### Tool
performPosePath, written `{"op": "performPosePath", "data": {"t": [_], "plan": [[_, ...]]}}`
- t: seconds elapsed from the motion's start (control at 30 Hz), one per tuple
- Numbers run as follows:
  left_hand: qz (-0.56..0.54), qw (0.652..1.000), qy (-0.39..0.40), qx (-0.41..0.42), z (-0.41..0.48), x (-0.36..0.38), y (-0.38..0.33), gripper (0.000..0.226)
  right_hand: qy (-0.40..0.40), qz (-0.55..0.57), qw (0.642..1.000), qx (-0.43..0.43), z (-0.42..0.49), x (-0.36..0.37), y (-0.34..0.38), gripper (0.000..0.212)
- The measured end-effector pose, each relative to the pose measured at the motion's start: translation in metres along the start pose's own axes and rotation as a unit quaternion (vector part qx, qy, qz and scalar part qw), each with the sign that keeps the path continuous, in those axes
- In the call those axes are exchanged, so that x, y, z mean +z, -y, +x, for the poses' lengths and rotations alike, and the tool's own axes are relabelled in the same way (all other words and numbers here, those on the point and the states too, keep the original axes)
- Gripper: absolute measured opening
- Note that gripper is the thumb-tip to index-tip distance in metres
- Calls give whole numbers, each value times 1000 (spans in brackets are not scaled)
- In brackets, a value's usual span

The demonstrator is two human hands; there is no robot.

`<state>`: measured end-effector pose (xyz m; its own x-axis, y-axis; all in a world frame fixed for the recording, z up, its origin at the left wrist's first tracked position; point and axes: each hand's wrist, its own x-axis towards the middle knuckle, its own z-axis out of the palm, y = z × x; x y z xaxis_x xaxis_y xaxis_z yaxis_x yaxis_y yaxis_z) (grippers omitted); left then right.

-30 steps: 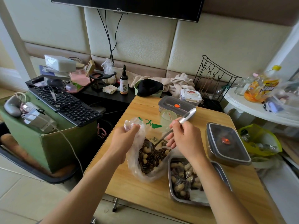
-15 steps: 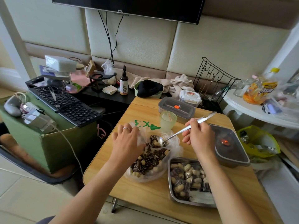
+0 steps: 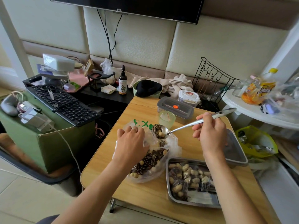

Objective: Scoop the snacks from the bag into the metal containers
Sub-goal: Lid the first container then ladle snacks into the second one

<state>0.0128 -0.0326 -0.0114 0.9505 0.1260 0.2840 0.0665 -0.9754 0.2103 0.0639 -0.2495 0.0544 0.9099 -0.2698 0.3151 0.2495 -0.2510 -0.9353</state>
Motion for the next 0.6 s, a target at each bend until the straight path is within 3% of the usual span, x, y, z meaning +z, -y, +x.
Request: {"op": "performPosePath", "data": {"t": [0.17,0.37,0.6], "plan": [[-3,1000,-23,-2,-2,2,-10,33,26,-22,999,-5,-2,-1,-4,31],[-124,990,68,-15,-4,9,-19,53,27,-37,999,-29,-2,-5,-5,32],[-162,982,77,-58,5,20,-16,43,87,-52,983,-154,-10,-6,2,30]]}}
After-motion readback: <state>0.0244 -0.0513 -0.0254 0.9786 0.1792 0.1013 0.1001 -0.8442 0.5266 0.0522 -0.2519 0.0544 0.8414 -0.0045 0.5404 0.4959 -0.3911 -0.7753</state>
